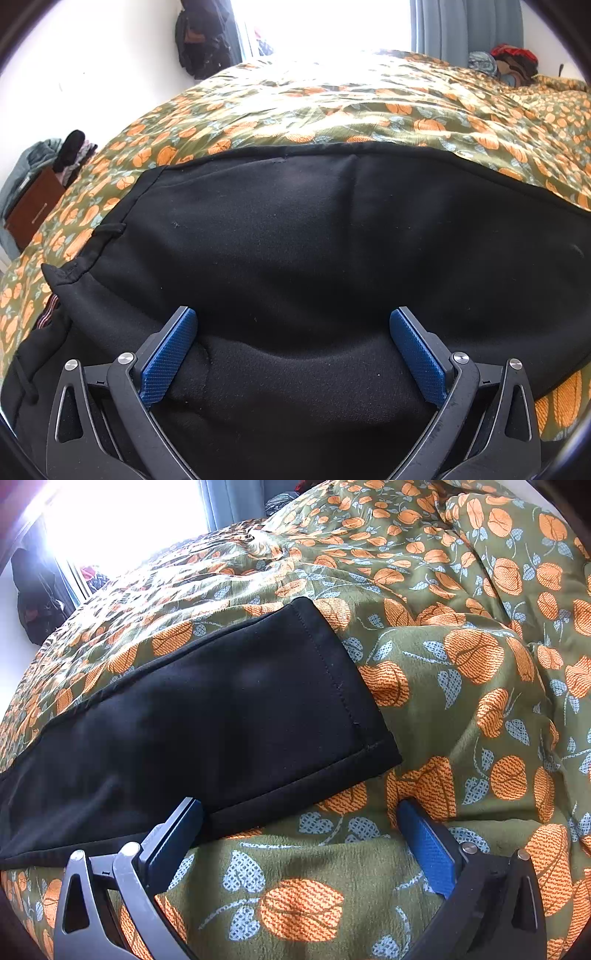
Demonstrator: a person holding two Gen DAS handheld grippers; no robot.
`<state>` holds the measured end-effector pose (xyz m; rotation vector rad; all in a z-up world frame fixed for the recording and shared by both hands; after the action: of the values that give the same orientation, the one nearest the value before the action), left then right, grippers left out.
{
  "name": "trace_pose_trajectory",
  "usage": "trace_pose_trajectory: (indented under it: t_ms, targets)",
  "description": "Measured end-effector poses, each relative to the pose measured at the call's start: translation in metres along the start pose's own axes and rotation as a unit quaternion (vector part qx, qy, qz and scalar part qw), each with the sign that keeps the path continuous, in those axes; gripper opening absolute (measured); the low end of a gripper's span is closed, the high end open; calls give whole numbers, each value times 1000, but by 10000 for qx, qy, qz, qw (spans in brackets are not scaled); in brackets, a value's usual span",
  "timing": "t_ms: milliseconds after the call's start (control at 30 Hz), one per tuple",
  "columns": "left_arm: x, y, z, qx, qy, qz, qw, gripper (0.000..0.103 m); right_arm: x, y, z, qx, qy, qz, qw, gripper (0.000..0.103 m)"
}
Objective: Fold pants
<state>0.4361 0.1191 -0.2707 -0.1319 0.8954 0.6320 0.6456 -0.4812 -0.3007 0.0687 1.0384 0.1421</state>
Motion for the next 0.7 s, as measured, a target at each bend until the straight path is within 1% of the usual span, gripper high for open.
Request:
trace_pose_trajectory:
  t_ms: [600,700]
  targets:
    - [-1,2,-1,-44,-52,-57,10000,103,2,2,1,1,-2,6,10000,103]
    - [-1,2,-2,-62,-86,-77,9999,103,1,3,1,-25,-15,-67,10000,103]
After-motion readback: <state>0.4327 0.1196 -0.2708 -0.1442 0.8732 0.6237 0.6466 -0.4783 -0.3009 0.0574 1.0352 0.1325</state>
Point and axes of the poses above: each gripper's, at about its wrist camera, not at the fingertips, and x roughly the way its jaws point, y to its left, z to its top, the point moved 2 cm from there along x, roughly the way its jaws point
